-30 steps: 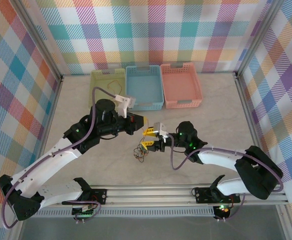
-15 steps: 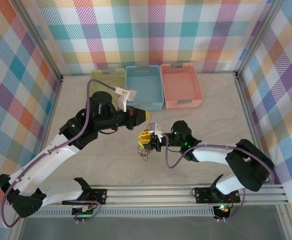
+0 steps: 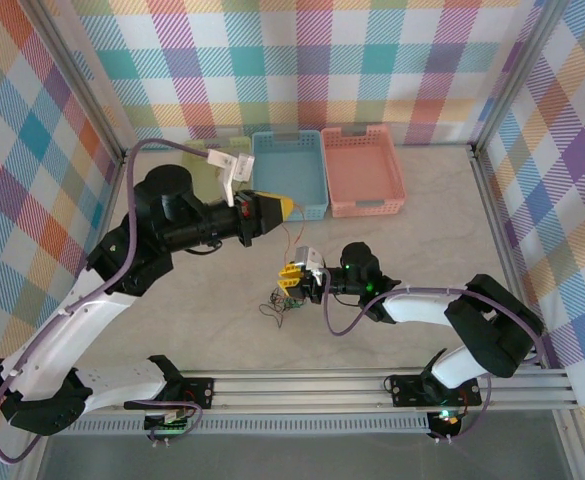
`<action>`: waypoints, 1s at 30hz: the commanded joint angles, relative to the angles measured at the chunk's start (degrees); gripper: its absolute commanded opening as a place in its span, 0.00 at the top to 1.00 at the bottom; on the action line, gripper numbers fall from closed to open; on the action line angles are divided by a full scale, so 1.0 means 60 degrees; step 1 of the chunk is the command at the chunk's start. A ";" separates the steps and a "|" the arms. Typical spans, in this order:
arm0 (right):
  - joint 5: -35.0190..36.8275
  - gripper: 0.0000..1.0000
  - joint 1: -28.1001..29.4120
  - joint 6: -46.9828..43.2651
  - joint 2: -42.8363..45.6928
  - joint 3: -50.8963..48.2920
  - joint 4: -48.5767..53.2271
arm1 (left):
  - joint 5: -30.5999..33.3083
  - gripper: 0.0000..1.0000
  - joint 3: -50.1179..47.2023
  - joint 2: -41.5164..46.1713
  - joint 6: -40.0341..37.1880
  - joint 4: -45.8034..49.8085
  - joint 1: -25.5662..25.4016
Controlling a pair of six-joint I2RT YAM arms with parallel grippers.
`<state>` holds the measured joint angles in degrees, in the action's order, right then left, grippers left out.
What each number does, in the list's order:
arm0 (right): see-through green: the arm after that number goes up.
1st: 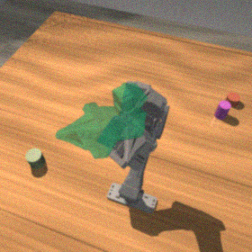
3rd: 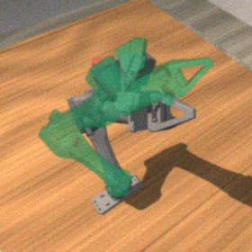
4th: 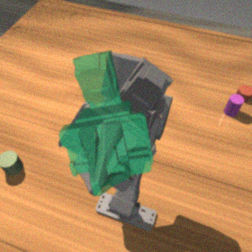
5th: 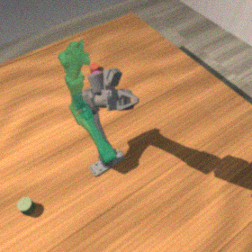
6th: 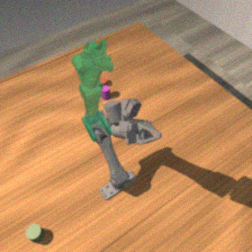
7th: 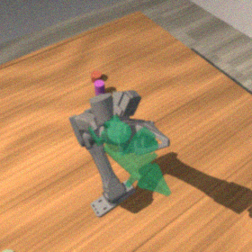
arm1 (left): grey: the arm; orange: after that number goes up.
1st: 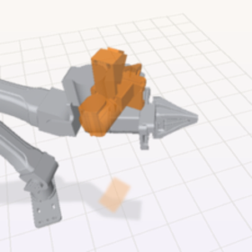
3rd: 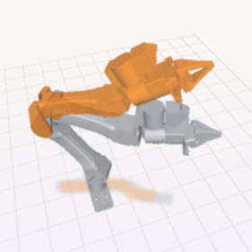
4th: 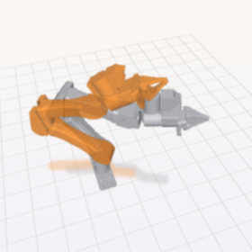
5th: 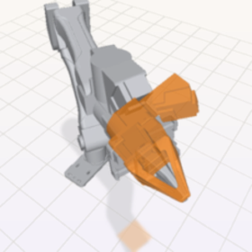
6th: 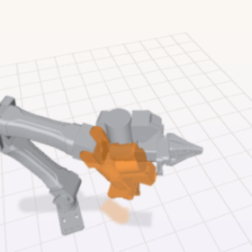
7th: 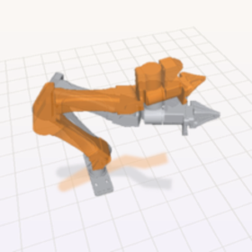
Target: Untangle the cables
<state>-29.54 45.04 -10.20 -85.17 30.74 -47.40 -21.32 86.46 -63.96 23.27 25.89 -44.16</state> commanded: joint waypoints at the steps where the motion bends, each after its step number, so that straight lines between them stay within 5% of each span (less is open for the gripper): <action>1: 0.0433 0.75 0.0034 -0.0300 -0.0043 -0.0059 0.0344 | 0.0330 1.00 0.0445 0.0207 -0.0331 0.0266 -0.0117; 30: 0.1255 0.75 0.0023 -0.0146 -0.0239 0.0193 0.0868 | 0.0168 1.00 0.4003 -0.1019 0.0031 0.0753 -0.0116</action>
<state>-23.03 45.04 -11.20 -86.74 31.11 -42.30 -18.96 106.37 -69.58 22.31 30.76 -44.18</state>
